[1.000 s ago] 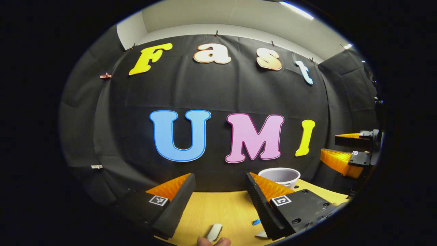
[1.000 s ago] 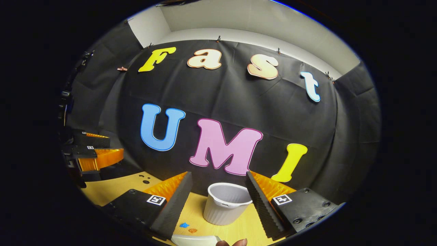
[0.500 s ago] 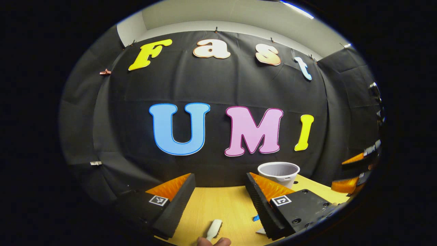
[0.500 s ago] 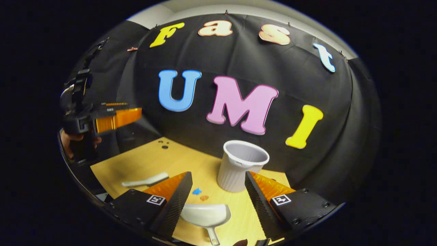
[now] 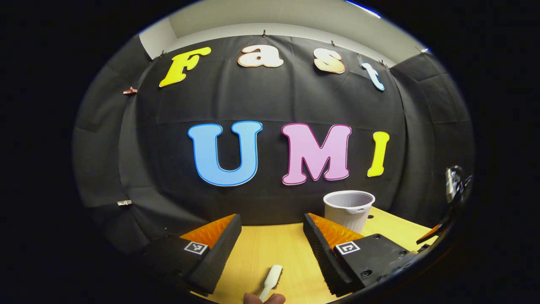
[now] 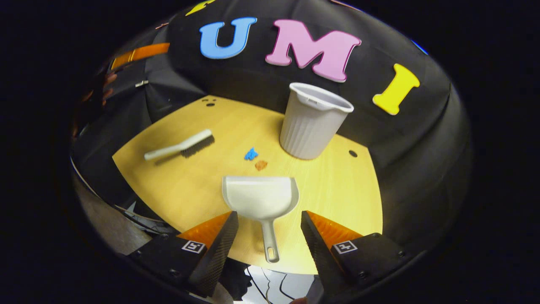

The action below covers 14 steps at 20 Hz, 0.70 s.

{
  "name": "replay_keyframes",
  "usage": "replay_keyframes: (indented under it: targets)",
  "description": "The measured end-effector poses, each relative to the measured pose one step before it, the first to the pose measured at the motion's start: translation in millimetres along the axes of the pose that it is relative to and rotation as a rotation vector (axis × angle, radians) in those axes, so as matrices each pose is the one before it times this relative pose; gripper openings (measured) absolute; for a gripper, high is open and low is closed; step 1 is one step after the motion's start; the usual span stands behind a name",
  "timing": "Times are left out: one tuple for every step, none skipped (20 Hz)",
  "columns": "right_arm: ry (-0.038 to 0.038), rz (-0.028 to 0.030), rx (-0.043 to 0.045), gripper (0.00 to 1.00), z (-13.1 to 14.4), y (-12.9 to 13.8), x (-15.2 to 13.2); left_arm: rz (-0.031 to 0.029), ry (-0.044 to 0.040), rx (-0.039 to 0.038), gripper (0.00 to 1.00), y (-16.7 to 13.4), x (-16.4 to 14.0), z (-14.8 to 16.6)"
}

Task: Pick up the small broom and dustpan from the desktop, sweep the trash into the dustpan with the broom, and then empty the trash into the garbage bin.

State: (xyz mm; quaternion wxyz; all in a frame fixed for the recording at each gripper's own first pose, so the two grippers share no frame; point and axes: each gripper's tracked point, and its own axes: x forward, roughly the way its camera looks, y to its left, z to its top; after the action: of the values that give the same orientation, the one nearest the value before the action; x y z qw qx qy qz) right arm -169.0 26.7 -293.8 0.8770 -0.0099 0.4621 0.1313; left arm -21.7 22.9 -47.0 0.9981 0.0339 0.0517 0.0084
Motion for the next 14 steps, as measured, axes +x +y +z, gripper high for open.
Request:
replay_keyframes:
  targets:
    - [0.04396, 0.01825, 0.01089, 0.94, -10.42, 4.21, 11.11, 0.00483, 0.00323, 0.00433, 0.94, 1.98, -2.99, -2.04]
    - [0.03528, 0.00922, 0.01585, 0.94, -9.49, 3.22, 9.58, 0.00482, 0.00208, 0.00550, 0.94, 2.26, -1.49, 0.10]
    - [0.02769, 0.01126, 0.01524, 0.94, -9.73, 2.16, 12.07, 0.00590, 0.00146, 0.00611, 0.94, 2.40, -2.24, -1.24]
    - [0.02056, 0.00840, 0.01282, 0.94, -4.79, -0.48, 10.46, 0.00587, 0.00102, 0.00631, 0.94, 2.29, -1.39, 0.39]
    - [0.02243, 0.00526, 0.01335, 0.94, -6.91, -1.04, 11.92, 0.00646, 0.00195, 0.00682, 0.94, 2.34, -1.79, -1.32]
    - [0.02053, 0.01004, 0.01417, 0.94, -4.27, 0.29, 10.06, 0.00585, 0.00165, 0.00857, 0.94, 2.21, -2.07, 0.07]
    - [0.02258, 0.00472, 0.01250, 0.94, -4.71, -1.42, 11.53, 0.00711, -0.00162, 0.00854, 0.94, 2.53, -1.93, -1.27]
    - [0.02611, 0.00628, 0.01025, 0.94, -3.98, -1.48, 10.79, 0.00530, -0.00066, 0.00623, 0.94, 2.21, -2.06, 0.39]
    - [0.02193, 0.00244, 0.01147, 0.94, -3.64, -2.17, 11.16, 0.00430, 0.00232, 0.00235, 0.94, 1.22, -0.46, -2.79]
    - [0.02073, -0.00102, 0.01001, 0.94, -1.86, -3.55, 8.36, 0.00397, 0.00624, -0.00176, 0.94, 1.52, -1.27, -1.27]
    - [0.01812, 0.00264, 0.00935, 0.93, -1.31, -2.26, 8.50, 0.00618, 0.00960, -0.00346, 0.94, 1.62, -0.35, -3.23]
    - [0.01771, 0.00327, 0.01104, 0.93, -0.90, -0.64, 7.52, 0.00861, 0.00812, -0.00480, 0.94, 2.41, -0.12, -2.35]
    - [0.01451, 0.00781, 0.00924, 0.93, 0.85, 1.16, 5.47, 0.00813, 0.00712, -0.00448, 0.94, 2.38, -0.95, -2.67]
    - [0.01129, 0.00651, 0.00287, 0.93, 1.16, 1.53, 7.01, 0.00715, 0.00458, -0.00343, 0.95, 1.45, -0.10, -0.20]
